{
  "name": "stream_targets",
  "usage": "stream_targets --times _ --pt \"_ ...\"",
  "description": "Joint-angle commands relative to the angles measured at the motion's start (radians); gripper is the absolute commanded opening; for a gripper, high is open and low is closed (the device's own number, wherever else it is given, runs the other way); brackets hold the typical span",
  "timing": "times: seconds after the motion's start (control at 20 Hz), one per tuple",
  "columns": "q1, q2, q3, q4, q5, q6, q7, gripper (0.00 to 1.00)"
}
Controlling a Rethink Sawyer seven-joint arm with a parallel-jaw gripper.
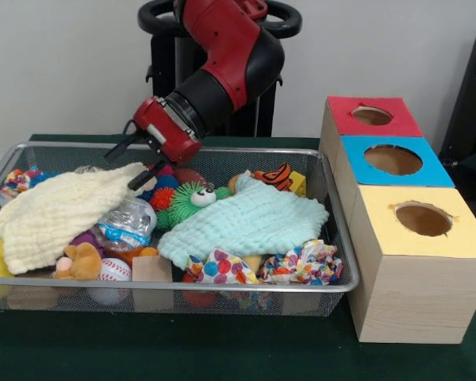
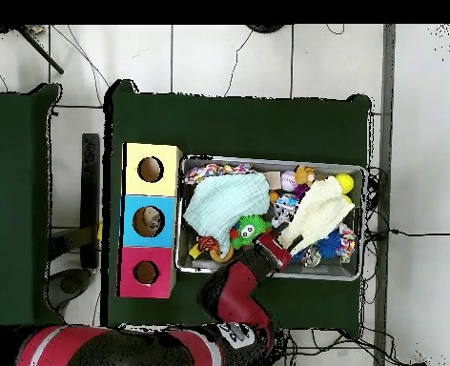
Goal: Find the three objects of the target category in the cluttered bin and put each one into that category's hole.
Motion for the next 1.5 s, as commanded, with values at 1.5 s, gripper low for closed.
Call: stream_targets --times 1.5 --pt "-0.261 -0.099 0.179 -0.196 -0.757 0.226 0.129 1.00"
